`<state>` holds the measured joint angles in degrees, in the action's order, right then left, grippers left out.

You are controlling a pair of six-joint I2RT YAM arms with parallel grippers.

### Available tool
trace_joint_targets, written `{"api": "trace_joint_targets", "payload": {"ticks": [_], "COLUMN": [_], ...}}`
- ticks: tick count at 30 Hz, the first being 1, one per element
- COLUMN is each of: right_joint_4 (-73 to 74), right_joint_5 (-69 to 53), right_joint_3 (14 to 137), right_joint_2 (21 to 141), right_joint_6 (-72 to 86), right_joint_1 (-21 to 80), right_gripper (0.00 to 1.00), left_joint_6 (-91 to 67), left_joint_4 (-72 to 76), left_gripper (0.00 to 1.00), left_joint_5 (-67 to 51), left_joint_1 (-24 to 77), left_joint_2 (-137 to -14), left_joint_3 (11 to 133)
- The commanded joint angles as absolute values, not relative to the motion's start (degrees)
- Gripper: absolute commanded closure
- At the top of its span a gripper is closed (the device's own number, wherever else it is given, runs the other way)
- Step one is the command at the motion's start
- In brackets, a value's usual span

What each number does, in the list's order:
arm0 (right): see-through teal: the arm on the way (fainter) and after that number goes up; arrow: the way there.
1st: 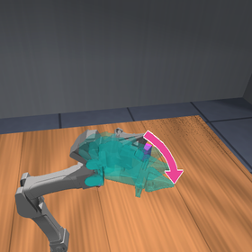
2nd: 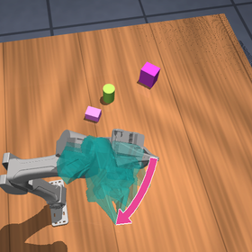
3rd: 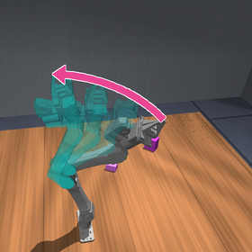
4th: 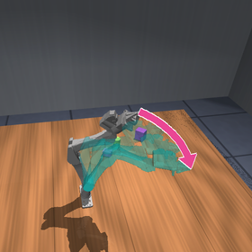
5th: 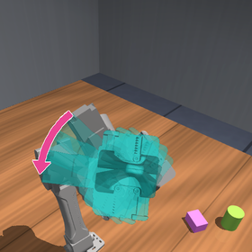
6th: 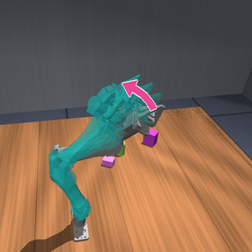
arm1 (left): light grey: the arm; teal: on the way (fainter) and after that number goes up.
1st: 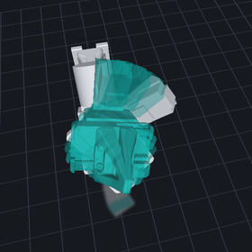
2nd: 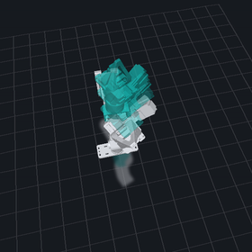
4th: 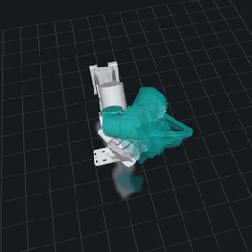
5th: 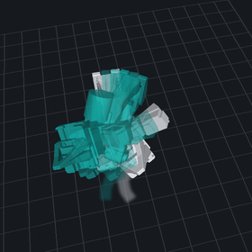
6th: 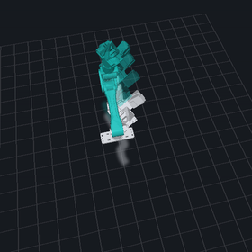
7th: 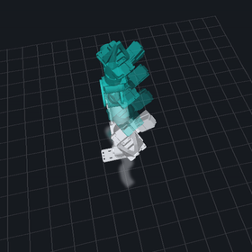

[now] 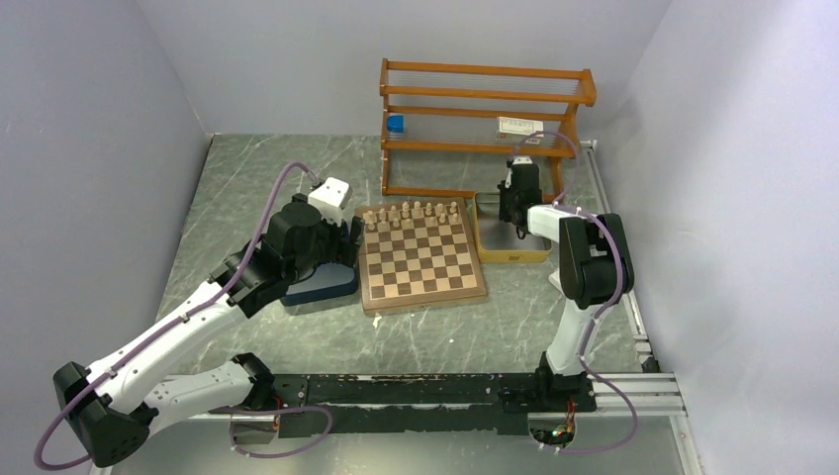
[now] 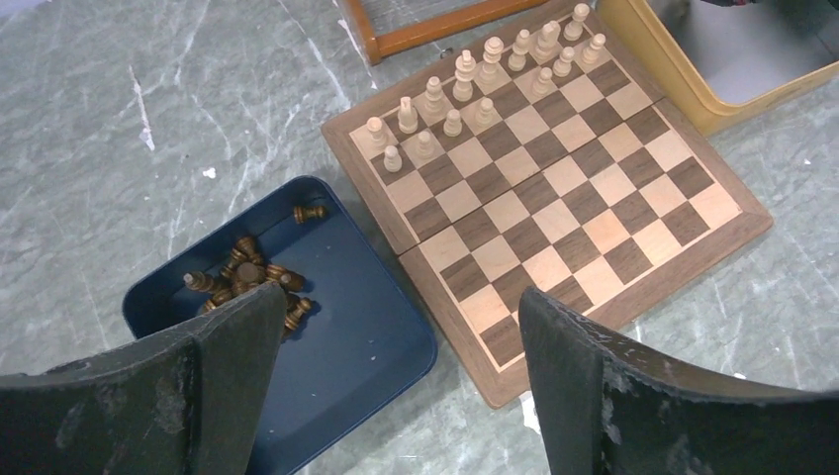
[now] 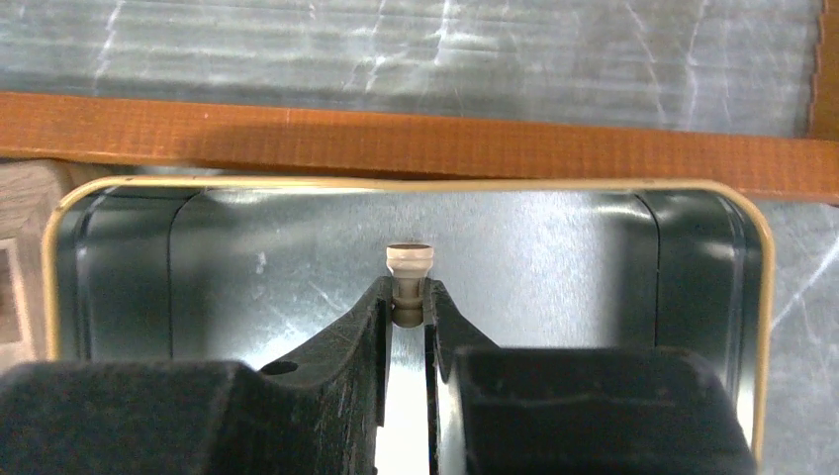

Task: Set up the chess pieces on the board
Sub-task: Pick up the chess piece from the storage box, then place the chess piece on the chessboard.

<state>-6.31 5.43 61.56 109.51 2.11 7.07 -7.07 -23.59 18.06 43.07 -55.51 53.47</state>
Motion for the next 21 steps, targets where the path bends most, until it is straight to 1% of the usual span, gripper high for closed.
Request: {"api": "trace_joint_targets", "payload": {"ticks": [1, 4, 7, 13, 16, 18, 21], "right_joint_4": [-1.69, -0.30, 1.45, 0.61, -2.81, -4.51, -7.96], "right_joint_5": [5.46, 3.58, -0.41, -15.20, -24.53, -28.77, -30.02], "right_joint_3": [62.06, 61.96, 61.28, 60.14, 58.41, 57.45, 54.95], "right_joint_2": [104.15, 101.69, 98.24, 90.03, 86.21, 84.25, 81.20], "right_joint_6": [3.09, 3.56, 4.75, 7.16, 6.62, 5.47, 2.91], "right_joint_1": [6.53, 6.50, 6.61, 8.17, 9.30, 11.22, 15.83], "right_gripper": [0.87, 0.88, 0.88, 0.88, 0.87, 0.87, 0.87], "left_joint_6": [-11.44, -13.66, -12.97, -7.93, -12.88, -17.55, -22.30], "left_joint_4": [-22.68, -21.91, -22.17, -19.64, -19.58, -21.51, -20.00], "left_gripper": [0.11, 0.16, 0.18, 0.18, 0.20, 0.26, 0.31], "left_joint_5": [17.30, 13.59, 11.72, 5.95, 4.75, 2.59, -2.55], "left_joint_1": [42.85, 42.88, 42.82, 42.81, 42.80, 42.82, 42.80], "left_joint_2": [-56.15, -57.69, -59.30, -59.74, -60.83, -63.42, -66.83], "left_joint_3": [53.08, 53.59, 54.74, 56.25, 57.82, 60.48, 60.83]}}
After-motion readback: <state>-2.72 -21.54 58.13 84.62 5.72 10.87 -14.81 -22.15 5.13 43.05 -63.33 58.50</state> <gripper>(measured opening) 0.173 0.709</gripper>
